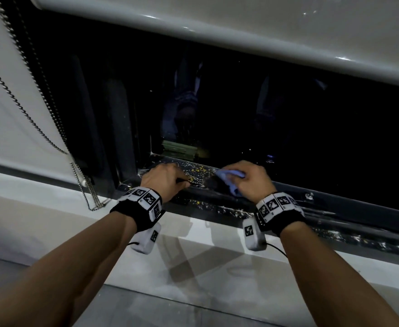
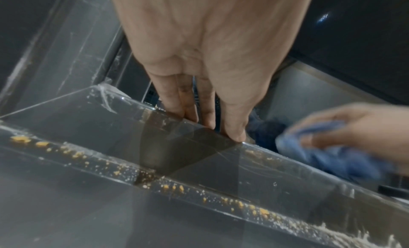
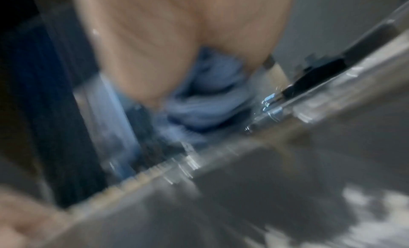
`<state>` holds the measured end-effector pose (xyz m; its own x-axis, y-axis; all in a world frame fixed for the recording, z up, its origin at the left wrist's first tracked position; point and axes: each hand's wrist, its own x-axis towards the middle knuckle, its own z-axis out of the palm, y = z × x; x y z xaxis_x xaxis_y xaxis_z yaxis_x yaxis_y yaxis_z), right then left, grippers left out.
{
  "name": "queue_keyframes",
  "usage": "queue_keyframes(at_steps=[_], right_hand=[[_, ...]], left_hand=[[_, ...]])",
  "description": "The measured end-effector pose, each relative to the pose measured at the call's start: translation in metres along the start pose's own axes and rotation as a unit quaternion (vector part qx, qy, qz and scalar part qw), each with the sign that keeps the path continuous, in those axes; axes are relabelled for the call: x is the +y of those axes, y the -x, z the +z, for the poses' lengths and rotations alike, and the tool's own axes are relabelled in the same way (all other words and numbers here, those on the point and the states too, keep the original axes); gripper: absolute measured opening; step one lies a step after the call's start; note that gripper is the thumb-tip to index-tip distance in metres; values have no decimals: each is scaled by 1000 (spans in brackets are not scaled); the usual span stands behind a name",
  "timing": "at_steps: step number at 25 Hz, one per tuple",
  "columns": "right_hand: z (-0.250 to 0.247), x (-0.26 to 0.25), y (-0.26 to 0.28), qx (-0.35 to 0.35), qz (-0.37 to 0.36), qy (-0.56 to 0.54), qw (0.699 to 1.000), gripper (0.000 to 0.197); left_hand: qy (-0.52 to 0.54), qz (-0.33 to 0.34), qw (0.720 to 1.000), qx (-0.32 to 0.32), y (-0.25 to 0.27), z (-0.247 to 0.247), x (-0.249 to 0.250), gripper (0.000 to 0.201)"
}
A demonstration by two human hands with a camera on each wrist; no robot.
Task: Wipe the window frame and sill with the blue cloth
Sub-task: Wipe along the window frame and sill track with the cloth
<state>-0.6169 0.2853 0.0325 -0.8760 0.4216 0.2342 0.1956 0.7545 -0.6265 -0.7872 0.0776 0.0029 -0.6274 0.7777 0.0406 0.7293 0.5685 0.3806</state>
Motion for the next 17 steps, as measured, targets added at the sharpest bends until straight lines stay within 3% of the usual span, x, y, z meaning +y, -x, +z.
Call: queue_keyframes(at_steps=[2,4,8,9,10,12,14,15,17], right_hand=[[6,11,0,77,61,156,983,29],[31,6,4,40,50,261,963,39],[38,-28,18,-118,-139,108,977,30],[28,-30,20,-151,-153,68,974,25],[16,-30,21,-150,-130,31,980,23],[-6,-14,21,-26,-5,-31,999,24],[-13,9,22,87,114,98,985,24],[-6,13,24,90,135,200,966,27],[31,7,28,44,76,285,954,37]], left_hand=[[-6,-5,1000,4,2,-1,1,24],[-5,-3,1000,5,1,-2,1,25],[-12,1,1000,-4,1,-2,0,25],[-15,2,1000,-3,1,-3,1,25],[-17,2,1000,-4,1,-5,1,25],[-11,3,1000,-13,1,-8,0,24],[-10,5,1000,-27,-1,-11,-2,23],[-11,7,999,-32,-2,-12,-2,23],[-11,6,999,-34,-3,-12,-2,24]])
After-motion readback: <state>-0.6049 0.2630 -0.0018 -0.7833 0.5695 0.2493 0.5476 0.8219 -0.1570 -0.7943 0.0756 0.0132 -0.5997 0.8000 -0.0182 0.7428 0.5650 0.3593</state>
